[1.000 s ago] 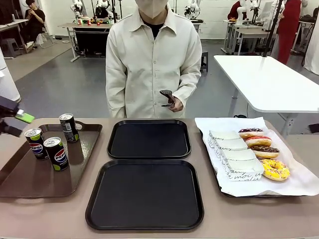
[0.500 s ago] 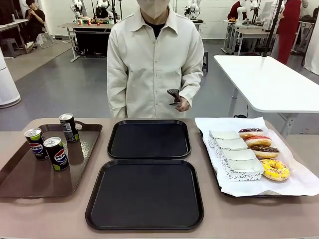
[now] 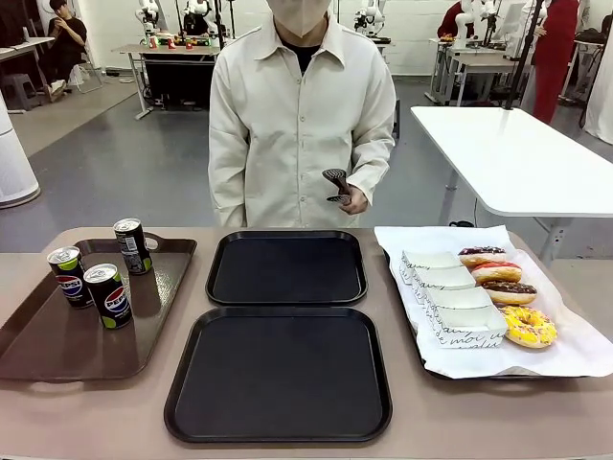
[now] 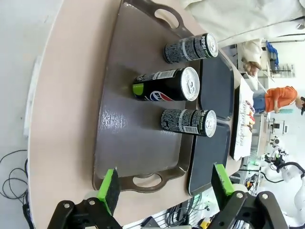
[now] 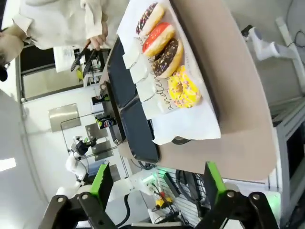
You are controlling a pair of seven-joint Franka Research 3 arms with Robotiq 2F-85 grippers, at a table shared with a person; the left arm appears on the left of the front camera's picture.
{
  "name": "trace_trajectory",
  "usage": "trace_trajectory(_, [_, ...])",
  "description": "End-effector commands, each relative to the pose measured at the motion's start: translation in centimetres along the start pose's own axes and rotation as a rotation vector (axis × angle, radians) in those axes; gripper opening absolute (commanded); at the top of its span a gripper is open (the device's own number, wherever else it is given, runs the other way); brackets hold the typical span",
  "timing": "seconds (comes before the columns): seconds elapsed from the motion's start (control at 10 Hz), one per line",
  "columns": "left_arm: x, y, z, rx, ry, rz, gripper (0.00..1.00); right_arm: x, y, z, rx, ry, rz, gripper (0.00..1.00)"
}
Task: Set up donuts and drinks on trays.
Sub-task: Pick up one Pepsi coke and place it on the Flat Tray.
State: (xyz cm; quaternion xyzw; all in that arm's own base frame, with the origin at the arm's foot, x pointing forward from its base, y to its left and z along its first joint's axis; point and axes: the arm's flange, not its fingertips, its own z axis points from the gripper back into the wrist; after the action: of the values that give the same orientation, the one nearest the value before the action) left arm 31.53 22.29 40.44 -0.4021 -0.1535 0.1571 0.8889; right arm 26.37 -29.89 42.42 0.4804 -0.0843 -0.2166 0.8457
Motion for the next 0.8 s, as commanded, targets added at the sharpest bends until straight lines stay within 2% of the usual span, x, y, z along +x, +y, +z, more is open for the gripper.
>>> trace_trajectory(0.0, [0.8, -1.2, -0.3, 0.014, -0.027, -0.016, 1.0, 0.2, 2.2, -1.2, -0.037, -0.114, 0.108, 1.0])
trace_trajectory(0.1, [0.0, 0.0, 0.0, 0.0, 0.0, 0.0, 1.0, 0.0, 0.0, 0.0, 0.0, 0.0, 0.0, 1.0])
trace_trajectory(0.7, [0.0, 0.0, 0.0, 0.0, 0.0, 0.0, 1.0, 0.0, 0.0, 0.0, 0.0, 0.0, 0.0, 1.0])
